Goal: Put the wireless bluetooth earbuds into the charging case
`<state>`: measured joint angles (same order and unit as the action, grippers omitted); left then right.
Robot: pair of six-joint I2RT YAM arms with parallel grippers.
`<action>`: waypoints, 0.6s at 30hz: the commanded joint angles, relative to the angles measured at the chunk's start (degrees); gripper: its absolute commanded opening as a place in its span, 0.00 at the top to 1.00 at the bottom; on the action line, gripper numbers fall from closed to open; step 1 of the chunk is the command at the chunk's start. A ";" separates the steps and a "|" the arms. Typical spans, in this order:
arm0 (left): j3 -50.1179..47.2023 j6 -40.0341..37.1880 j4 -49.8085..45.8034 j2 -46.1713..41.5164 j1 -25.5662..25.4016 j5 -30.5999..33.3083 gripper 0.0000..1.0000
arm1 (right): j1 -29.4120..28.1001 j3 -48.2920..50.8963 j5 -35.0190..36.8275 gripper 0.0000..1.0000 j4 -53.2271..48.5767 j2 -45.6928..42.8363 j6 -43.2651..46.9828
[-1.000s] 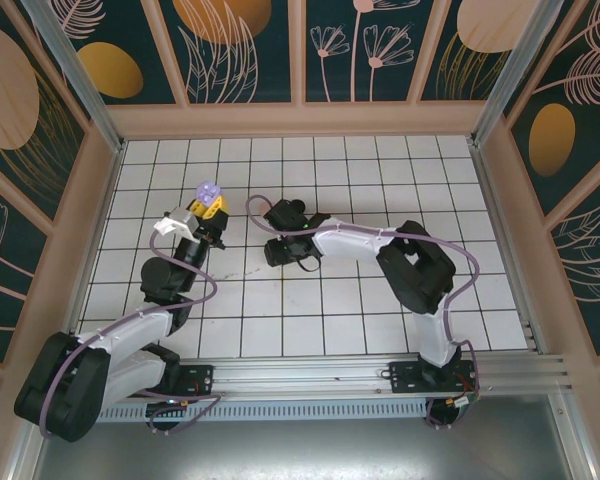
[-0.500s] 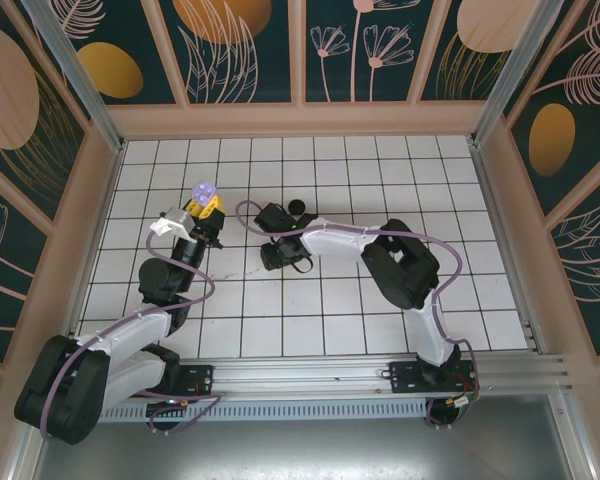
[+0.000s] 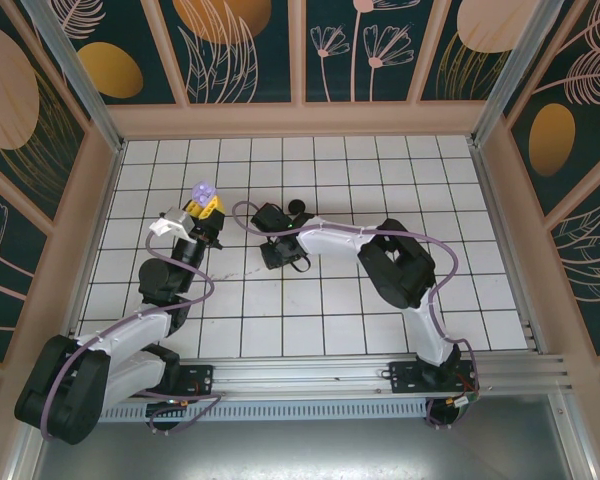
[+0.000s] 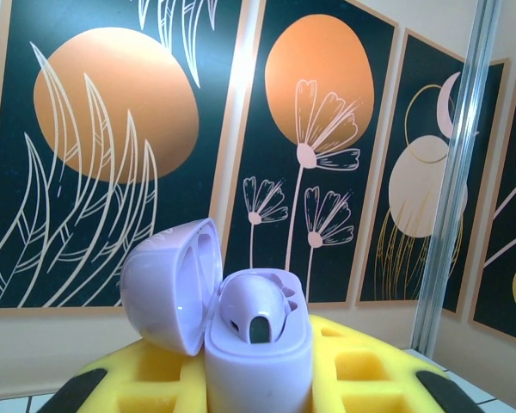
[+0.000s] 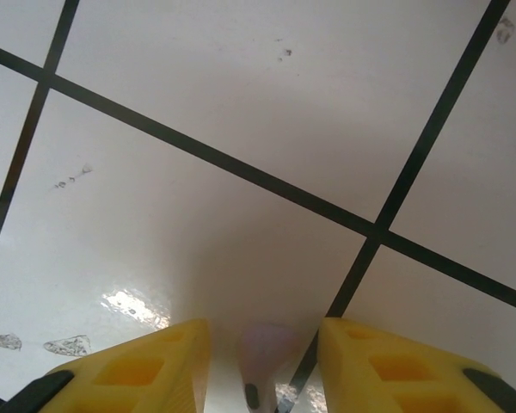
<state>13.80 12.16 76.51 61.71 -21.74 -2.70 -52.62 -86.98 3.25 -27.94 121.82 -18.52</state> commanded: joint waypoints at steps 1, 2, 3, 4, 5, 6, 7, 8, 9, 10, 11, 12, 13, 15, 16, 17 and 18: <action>-0.29 0.93 2.33 -0.10 0.38 -1.10 1.00 | -0.11 -1.14 1.40 0.63 -1.28 2.30 0.86; -0.19 0.93 2.33 -0.02 0.35 -1.23 1.00 | -0.09 -1.09 1.42 0.63 -1.24 2.23 0.86; -0.18 0.93 2.28 0.05 0.38 -1.49 1.00 | -0.03 -1.01 1.35 0.65 -1.17 2.26 0.91; -0.14 1.02 2.24 0.07 0.38 -1.60 1.00 | -0.03 -1.03 1.32 0.65 -1.18 2.29 0.95; -0.10 1.10 2.24 0.15 0.38 -1.65 1.00 | -0.03 -1.03 1.32 0.66 -1.06 2.21 0.94; 0.02 1.11 2.24 0.18 0.38 -1.77 1.00 | 0.02 -1.12 1.28 0.66 -1.13 2.20 0.95; 0.00 1.18 2.25 0.21 0.35 -1.83 1.00 | -0.03 -1.10 1.24 0.67 -1.07 2.20 0.95; 0.00 1.28 2.24 0.31 0.35 -1.87 1.00 | 0.03 -1.09 1.24 0.69 -1.02 2.20 0.99; 0.00 1.24 2.24 0.29 0.37 -1.96 1.00 | -0.02 -1.09 1.17 0.70 -1.02 2.17 1.03; 0.05 1.31 2.24 0.34 0.38 -1.96 1.00 | 0.02 -1.10 1.23 0.71 -1.01 2.11 1.03; 0.08 1.37 2.24 0.34 0.34 -1.96 1.00 | 0.06 -1.10 1.24 0.72 -1.13 2.02 1.03; 0.08 1.29 2.15 0.34 0.32 -2.03 1.00 | 0.06 -1.14 1.24 0.74 -1.15 1.87 1.03; 0.15 1.36 2.07 0.34 0.38 -2.05 1.00 | 0.05 -1.11 1.28 0.76 -1.08 1.76 1.10; 0.17 1.30 1.90 0.25 0.34 -2.24 1.00 | 0.07 -1.09 1.41 0.77 -1.07 1.25 0.99; 0.26 1.30 1.76 0.21 0.38 -2.31 1.00 | 0.06 -1.09 1.41 0.79 -1.13 1.01 0.95; 0.26 1.36 1.63 0.15 0.37 -2.31 1.00 | 0.14 -1.11 1.48 0.79 -1.08 0.62 0.84; 0.28 1.29 1.46 0.08 0.33 -2.33 1.00 | 0.15 -1.09 1.63 0.80 -1.13 0.19 0.79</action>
<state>13.80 12.36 76.47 61.98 -21.74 -4.01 -52.60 -87.13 4.49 -28.60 121.80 -17.91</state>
